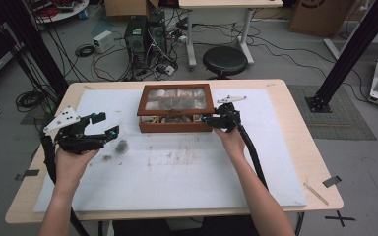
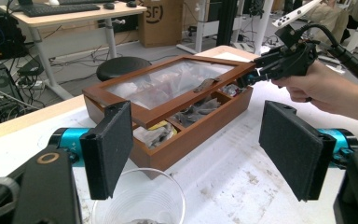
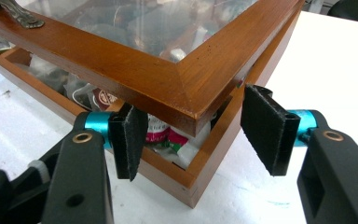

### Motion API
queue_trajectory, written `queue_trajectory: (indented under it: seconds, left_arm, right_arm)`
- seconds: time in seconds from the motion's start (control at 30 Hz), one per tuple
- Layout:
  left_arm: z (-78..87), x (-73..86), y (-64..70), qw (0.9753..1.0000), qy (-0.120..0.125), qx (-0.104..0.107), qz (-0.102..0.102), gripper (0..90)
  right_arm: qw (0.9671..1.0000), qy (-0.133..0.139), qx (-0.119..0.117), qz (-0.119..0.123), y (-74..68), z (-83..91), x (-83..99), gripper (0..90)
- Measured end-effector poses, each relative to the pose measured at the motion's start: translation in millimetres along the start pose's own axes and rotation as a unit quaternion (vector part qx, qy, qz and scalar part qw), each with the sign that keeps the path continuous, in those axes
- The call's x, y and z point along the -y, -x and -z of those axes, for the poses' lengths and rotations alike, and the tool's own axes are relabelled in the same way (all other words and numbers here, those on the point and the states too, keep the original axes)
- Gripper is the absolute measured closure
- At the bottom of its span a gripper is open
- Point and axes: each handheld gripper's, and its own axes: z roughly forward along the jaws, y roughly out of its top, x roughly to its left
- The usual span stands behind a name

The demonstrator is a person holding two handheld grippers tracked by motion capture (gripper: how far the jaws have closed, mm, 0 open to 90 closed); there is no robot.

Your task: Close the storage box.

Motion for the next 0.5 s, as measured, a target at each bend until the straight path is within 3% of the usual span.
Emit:
queue_trajectory:
  seconds: [0.5]
  left_arm:
    - [0.8,0.1,-0.7,1.0000,-0.001,-0.001,0.002,26.1]
  right_arm:
    - [0.9999,-0.006,0.009,0.007,-5.2,2.1,7.4,43.6]
